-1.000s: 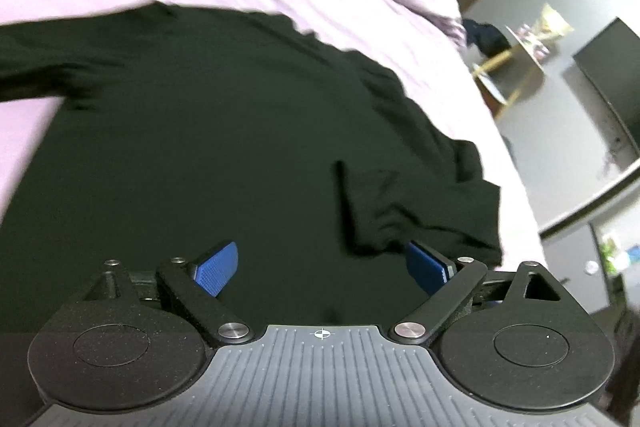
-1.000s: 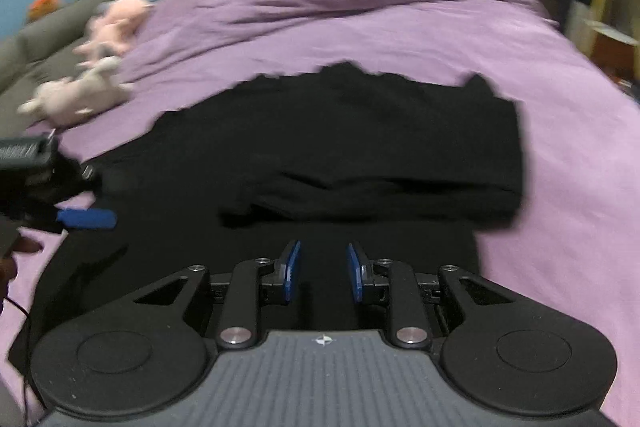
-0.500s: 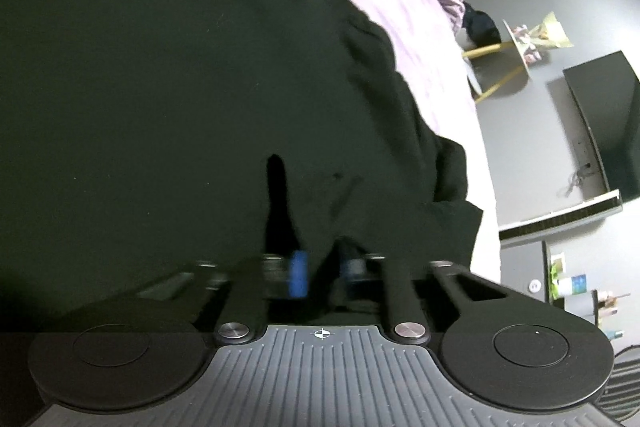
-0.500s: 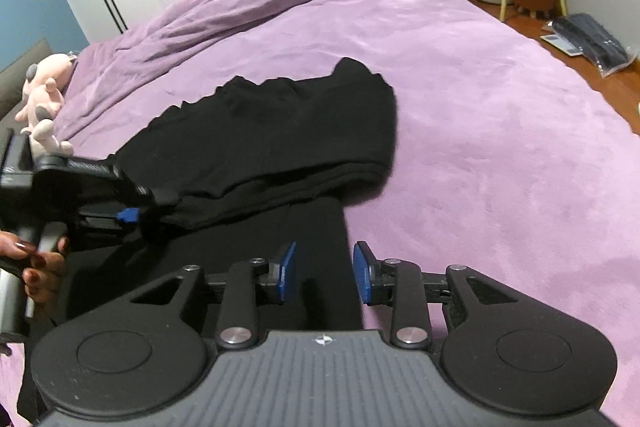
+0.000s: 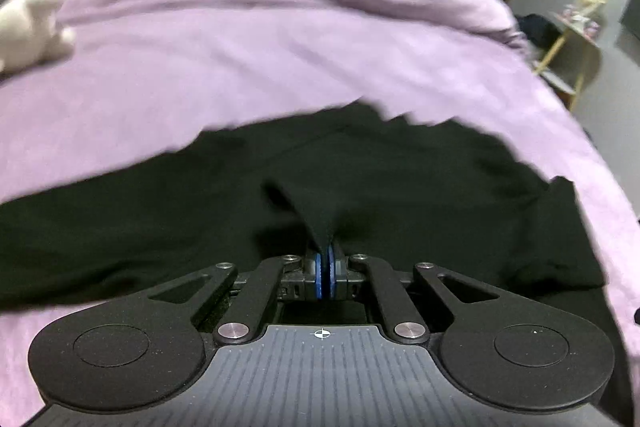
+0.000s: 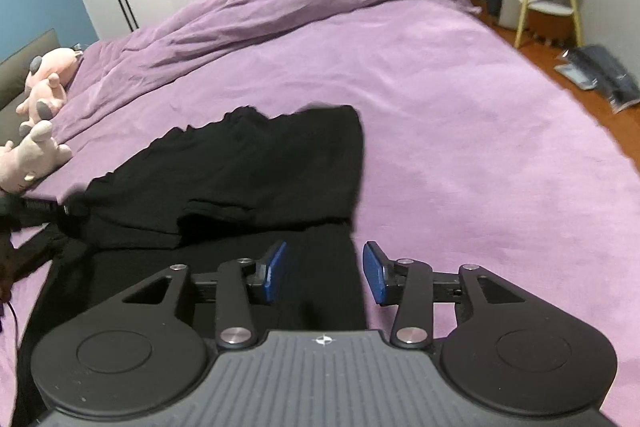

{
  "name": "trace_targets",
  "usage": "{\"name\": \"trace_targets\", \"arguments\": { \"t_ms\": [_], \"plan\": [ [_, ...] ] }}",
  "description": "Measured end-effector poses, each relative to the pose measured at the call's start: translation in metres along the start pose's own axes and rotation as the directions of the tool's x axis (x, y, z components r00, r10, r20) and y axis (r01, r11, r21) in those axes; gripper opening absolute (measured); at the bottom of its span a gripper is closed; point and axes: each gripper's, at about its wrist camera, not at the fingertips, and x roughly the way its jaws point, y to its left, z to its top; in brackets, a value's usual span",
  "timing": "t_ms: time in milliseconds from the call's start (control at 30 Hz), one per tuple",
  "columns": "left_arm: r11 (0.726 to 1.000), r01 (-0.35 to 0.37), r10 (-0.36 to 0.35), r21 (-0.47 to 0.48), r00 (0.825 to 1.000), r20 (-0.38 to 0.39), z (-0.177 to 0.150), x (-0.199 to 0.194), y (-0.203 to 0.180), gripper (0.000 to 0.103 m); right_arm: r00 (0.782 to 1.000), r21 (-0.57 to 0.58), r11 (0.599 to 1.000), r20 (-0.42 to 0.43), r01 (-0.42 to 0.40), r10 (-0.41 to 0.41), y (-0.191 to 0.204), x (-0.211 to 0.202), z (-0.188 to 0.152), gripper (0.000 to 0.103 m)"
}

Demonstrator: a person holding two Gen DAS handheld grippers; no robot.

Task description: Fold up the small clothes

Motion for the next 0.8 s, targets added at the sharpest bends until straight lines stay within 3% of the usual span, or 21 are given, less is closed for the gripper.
{"name": "trace_targets", "arguments": {
  "t_ms": [100, 167, 200, 267, 300, 367, 500, 567, 667, 733, 800],
  "plan": [
    [0.99, 0.065, -0.07, -0.121, 0.997, -0.038, -0.007, 0.015, 0.026, 0.026, 0.998, 0.099, 0.993, -0.022, -0.062, 0.065, -0.006, 0.021, 0.012, 0.042],
    [0.98, 0.094, -0.099, -0.176, 0.995, -0.02, -0.007, 0.022, 0.032, 0.039, 0.998, 0.105, 0.993, -0.025, -0.05, 0.053, -0.003, 0.033, 0.019, 0.042],
    [0.975, 0.105, -0.109, -0.197, 0.994, -0.01, -0.007, 0.026, 0.033, 0.039, 0.999, 0.097, 0.995, -0.025, -0.036, 0.038, -0.001, 0.039, 0.022, 0.043],
    [0.965, 0.124, -0.13, -0.231, 0.991, -0.013, -0.003, 0.036, 0.036, 0.031, 0.999, 0.09, 0.996, -0.033, -0.002, 0.005, 0.002, 0.05, 0.027, 0.043],
    [0.962, 0.133, -0.14, -0.239, 0.99, -0.014, -0.001, 0.039, 0.038, 0.005, 0.999, 0.092, 0.996, -0.039, 0.015, -0.011, 0.003, 0.055, 0.029, 0.043],
    [0.956, 0.161, -0.17, -0.246, 0.985, -0.014, 0.005, 0.043, 0.039, 0.005, 0.999, 0.095, 0.995, -0.039, 0.036, -0.032, 0.002, 0.062, 0.033, 0.043],
    [0.976, 0.169, -0.149, -0.138, 0.978, 0.149, 0.022, 0.018, 0.036, 0.005, 0.995, 0.079, 0.992, -0.029, 0.094, -0.092, 0.001, 0.076, 0.037, 0.043],
    [0.989, 0.123, -0.105, -0.077, 0.973, 0.206, 0.027, 0.009, 0.031, 0.005, 0.995, 0.076, 0.993, -0.04, 0.092, -0.089, 0.0, 0.086, 0.037, 0.043],
    [0.999, 0.041, -0.038, -0.014, 0.983, 0.181, 0.028, 0.018, 0.029, 0.005, 0.994, 0.051, 0.993, -0.042, 0.104, -0.102, 0.003, 0.101, 0.037, 0.041],
    [1.0, 0.005, -0.005, 0.001, 0.988, 0.151, 0.022, 0.026, 0.03, 0.005, 0.994, 0.023, 0.994, -0.026, 0.111, -0.11, 0.006, 0.104, 0.038, 0.029],
    [1.0, -0.015, 0.013, 0.012, 0.991, 0.133, 0.014, 0.029, 0.033, 0.006, 0.994, -0.015, 0.994, -0.014, 0.104, -0.105, 0.009, 0.104, 0.038, 0.009]
  ]
}}
